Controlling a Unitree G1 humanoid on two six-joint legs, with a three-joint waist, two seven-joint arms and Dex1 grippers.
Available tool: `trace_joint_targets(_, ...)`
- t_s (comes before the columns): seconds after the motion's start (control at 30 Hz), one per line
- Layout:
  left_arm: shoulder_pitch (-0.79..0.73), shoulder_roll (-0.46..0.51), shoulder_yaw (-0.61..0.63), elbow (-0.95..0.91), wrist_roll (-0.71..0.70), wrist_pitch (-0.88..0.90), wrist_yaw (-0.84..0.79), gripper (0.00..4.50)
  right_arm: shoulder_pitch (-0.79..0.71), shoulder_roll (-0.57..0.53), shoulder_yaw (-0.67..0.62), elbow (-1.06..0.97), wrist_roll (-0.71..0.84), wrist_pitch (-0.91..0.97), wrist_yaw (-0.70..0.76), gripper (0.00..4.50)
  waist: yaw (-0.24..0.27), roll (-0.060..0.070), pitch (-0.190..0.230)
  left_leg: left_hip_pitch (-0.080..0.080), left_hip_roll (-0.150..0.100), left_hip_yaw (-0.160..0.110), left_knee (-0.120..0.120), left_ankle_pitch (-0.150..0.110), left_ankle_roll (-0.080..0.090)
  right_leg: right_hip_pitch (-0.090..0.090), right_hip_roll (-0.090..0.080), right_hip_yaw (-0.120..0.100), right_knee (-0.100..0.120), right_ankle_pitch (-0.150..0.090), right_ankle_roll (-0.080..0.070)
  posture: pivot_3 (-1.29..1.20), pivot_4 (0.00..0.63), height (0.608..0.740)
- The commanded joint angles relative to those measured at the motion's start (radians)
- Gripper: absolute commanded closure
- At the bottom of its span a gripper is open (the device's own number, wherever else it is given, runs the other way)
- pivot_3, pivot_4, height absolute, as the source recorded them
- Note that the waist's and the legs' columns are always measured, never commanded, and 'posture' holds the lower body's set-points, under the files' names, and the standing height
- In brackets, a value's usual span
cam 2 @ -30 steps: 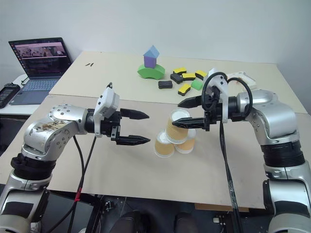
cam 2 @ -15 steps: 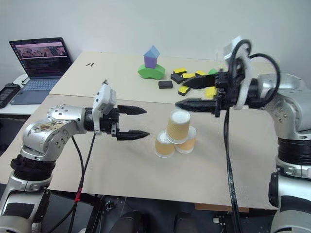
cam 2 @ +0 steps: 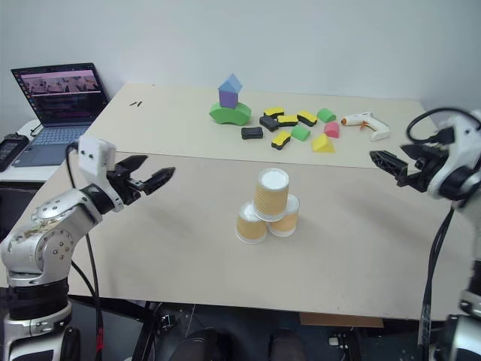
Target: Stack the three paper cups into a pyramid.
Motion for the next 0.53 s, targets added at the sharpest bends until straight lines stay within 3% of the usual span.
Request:
trace_joint_targets(0.03,0.027,-0.028,0.057,0.045,0.093,-0.096,0.135,0.00,0.018,0.070,-0.006,0.013,-0.070,-0.131,-0.141,0.08,0.000,0.000,0.000,0.000,0.000,0.001,-0.001,0.000,-0.001,-0.001,0.000,0.001,0.000,0.000,0.000,0.00,0.150,0.740)
trace_joint_targets(0.23,0.064,-0.128,0.167,0.145,0.175,-0.275,0.343,0.00,0.072,0.186,-0.019,0.035,-0.087,-0.268,-0.219,0.08,0.003,0.000,0.000,-0.002,0.000,0.003,-0.003,0.001,-0.002,-0.003,0.003,0.000,0.001,0.000,0.000,0.00,0.150,0.740)
trace_joint_targets(0.53,0.042,-0.145,0.197,0.200,0.199,-0.362,0.448,0.00,0.076,0.213,-0.006,0.033,-0.078,-0.304,-0.224,0.08,0.002,0.000,0.000,-0.001,0.000,0.003,-0.005,0.001,-0.002,-0.003,0.003,0.000,0.001,0.000,0.000,0.00,0.150,0.740)
